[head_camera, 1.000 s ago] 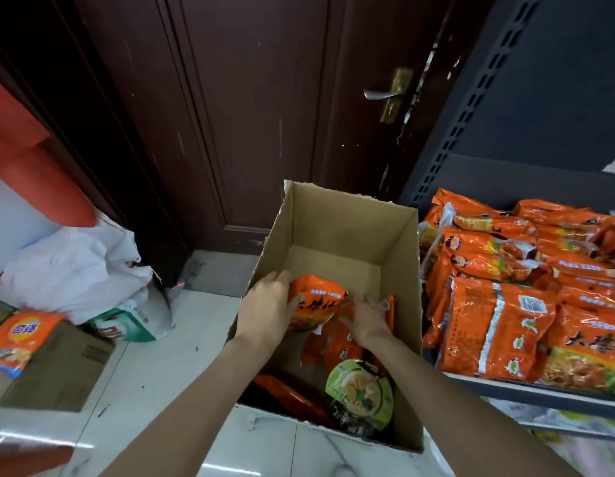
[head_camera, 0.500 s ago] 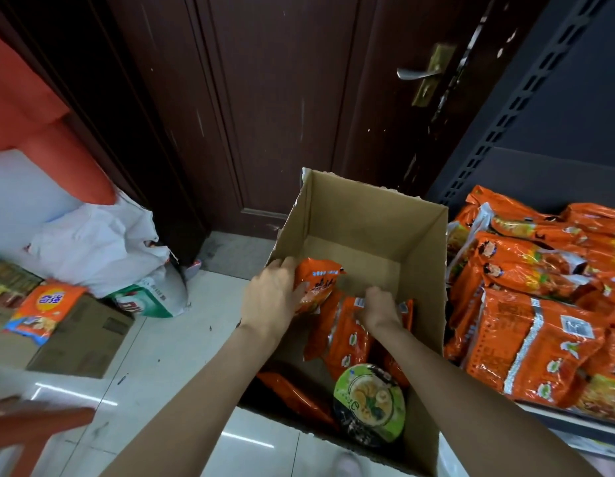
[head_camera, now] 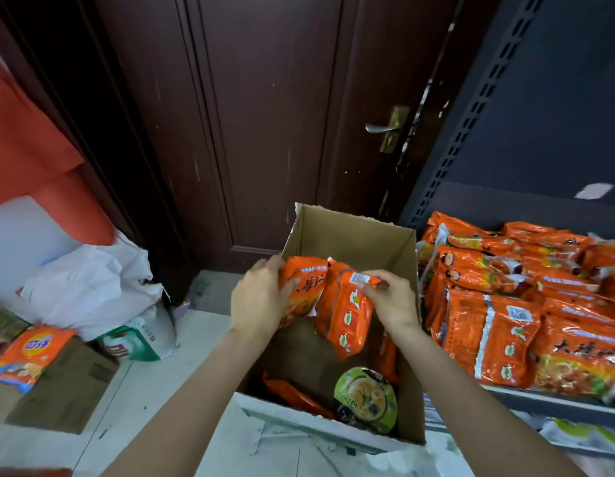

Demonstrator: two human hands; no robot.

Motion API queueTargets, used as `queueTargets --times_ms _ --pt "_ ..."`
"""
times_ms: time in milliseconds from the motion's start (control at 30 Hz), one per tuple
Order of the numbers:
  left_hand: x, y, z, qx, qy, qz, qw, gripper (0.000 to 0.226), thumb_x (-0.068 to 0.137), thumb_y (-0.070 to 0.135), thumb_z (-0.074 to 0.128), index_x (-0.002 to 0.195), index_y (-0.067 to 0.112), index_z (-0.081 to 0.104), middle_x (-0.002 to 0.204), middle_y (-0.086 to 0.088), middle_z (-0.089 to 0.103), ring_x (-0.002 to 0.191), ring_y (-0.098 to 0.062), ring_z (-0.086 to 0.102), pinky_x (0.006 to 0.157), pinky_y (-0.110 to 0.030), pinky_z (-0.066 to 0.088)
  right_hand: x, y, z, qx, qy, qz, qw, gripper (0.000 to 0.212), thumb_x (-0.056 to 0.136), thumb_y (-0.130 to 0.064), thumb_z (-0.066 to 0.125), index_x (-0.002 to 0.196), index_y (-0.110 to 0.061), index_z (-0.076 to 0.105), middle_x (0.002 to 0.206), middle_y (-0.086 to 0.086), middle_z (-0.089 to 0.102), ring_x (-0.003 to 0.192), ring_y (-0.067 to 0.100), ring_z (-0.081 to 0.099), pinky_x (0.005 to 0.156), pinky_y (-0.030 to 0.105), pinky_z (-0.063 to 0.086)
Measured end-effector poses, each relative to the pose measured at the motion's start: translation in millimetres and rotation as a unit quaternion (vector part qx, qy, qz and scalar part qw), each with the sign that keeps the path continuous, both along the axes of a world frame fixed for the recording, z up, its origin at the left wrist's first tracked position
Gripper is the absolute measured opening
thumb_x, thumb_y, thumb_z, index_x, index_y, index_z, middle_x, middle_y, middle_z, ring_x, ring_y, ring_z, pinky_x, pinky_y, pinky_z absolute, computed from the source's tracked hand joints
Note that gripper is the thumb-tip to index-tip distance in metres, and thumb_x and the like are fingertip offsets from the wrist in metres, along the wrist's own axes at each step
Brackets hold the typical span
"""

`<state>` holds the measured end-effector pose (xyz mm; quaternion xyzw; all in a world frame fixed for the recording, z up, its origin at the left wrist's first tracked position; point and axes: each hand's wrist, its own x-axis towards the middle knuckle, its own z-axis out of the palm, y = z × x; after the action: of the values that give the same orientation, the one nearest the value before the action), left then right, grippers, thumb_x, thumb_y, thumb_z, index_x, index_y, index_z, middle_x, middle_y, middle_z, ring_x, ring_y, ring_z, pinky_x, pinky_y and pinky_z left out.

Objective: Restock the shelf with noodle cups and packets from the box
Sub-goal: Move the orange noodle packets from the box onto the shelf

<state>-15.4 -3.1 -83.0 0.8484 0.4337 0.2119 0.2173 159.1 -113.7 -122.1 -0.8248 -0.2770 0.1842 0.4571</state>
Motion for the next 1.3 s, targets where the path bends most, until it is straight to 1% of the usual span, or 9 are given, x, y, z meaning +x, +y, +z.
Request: queueTargets --times_ms 200,367,567,633,733,867,1067,1167,1300 --pt "-12.0 -16.6 37.7 0.035 -0.100 -0.033 0.994 0.030 0.086 0.035 0.064 0.108 0.015 0.061 0.103 -0.003 0.065 0.091 -0.022 0.064 0.079 -0.040 0.055 -6.0 -45.1 56.0 0.094 -0.037 -0.064 0.993 0.032 0.084 -0.016 0.068 0.109 -0.035 0.066 0.082 0.000 0.066 0.078 0.019 0.066 0.071 0.040 0.057" --pt "4.0 -56.3 69.8 0.053 -0.160 -0.087 0.982 0.033 0.085 0.032 0.067 0.111 0.013 0.063 0.104 -0.003 0.067 0.094 -0.019 0.063 0.083 -0.038 0.053 -1.8 -96.2 101.5 0.113 -0.132 -0.087 0.981 0.011 0.083 -0.013 0.068 0.082 -0.024 0.069 0.081 -0.008 0.065 0.067 0.005 0.057 0.064 0.015 0.046" --pt "53.0 -116.0 93.0 0.063 -0.203 -0.134 0.968 0.026 0.083 0.034 0.068 0.103 0.019 0.064 0.094 0.003 0.068 0.086 -0.015 0.064 0.078 -0.037 0.053 26.2 -177.2 130.7 0.103 -0.060 -0.051 0.992 0.026 0.084 -0.001 0.059 0.100 -0.019 0.068 0.080 0.018 0.066 0.058 0.023 0.053 0.064 0.034 0.056" --pt "73.2 -140.2 96.1 0.063 -0.207 -0.138 0.967 0.025 0.084 0.035 0.067 0.102 0.020 0.063 0.092 0.003 0.067 0.083 -0.016 0.064 0.075 -0.038 0.053 39.9 -208.7 138.0 0.076 -0.075 -0.026 0.994 0.036 0.080 0.002 0.061 0.104 -0.024 0.066 0.081 0.012 0.066 0.061 0.028 0.053 0.064 0.034 0.051" --pt "102.9 -177.1 97.4 0.063 -0.210 -0.134 0.966 0.024 0.084 0.035 0.066 0.102 0.019 0.062 0.093 0.002 0.067 0.083 -0.019 0.063 0.073 -0.038 0.052 67.1 -251.8 138.9 0.016 -0.130 -0.011 0.991 0.044 0.075 0.008 0.062 0.110 -0.020 0.063 0.103 -0.001 0.062 0.079 0.010 0.057 0.063 0.017 0.044" --pt "135.4 -223.1 88.1 0.044 -0.208 -0.097 0.972 0.028 0.084 0.035 0.066 0.106 0.017 0.063 0.092 0.002 0.067 0.080 -0.018 0.062 0.073 -0.038 0.051 112.3 -297.5 123.9 -0.058 -0.251 -0.029 0.966 0.023 0.078 -0.004 0.071 0.094 -0.020 0.066 0.101 -0.001 0.057 0.089 0.015 0.056 0.077 0.026 0.041" --pt "157.0 -276.7 68.6 0.013 -0.199 -0.046 0.979 0.029 0.084 0.035 0.067 0.108 0.018 0.064 0.097 0.004 0.068 0.077 -0.013 0.062 0.076 -0.039 0.053 161.0 -341.7 93.2 -0.066 -0.247 -0.013 0.967 0.016 0.078 -0.016 0.074 0.091 -0.014 0.066 0.103 -0.004 0.047 0.097 0.009 0.044 0.086 0.019 0.033" --pt "160.6 -289.9 64.5 0.004 -0.183 -0.031 0.983 0.029 0.084 0.034 0.067 0.108 0.019 0.064 0.100 0.005 0.068 0.078 -0.009 0.063 0.078 -0.039 0.055 178.0 -350.9 80.0 -0.042 -0.188 -0.013 0.981 0.012 0.081 -0.020 0.071 0.085 -0.014 0.062 0.084 -0.003 0.063 0.068 0.014 0.056 0.064 0.025 0.039" --pt "165.7 -296.5 59.2 0.004 -0.167 -0.025 0.986 0.029 0.084 0.035 0.067 0.108 0.019 0.063 0.102 0.004 0.068 0.081 -0.011 0.065 0.077 -0.040 0.056 194.4 -351.5 61.5 -0.009 -0.142 -0.065 0.988 0.012 0.086 -0.021 0.066 0.088 -0.013 0.058 0.068 0.008 0.064 0.044 0.019 0.046 0.046 0.029 0.035"
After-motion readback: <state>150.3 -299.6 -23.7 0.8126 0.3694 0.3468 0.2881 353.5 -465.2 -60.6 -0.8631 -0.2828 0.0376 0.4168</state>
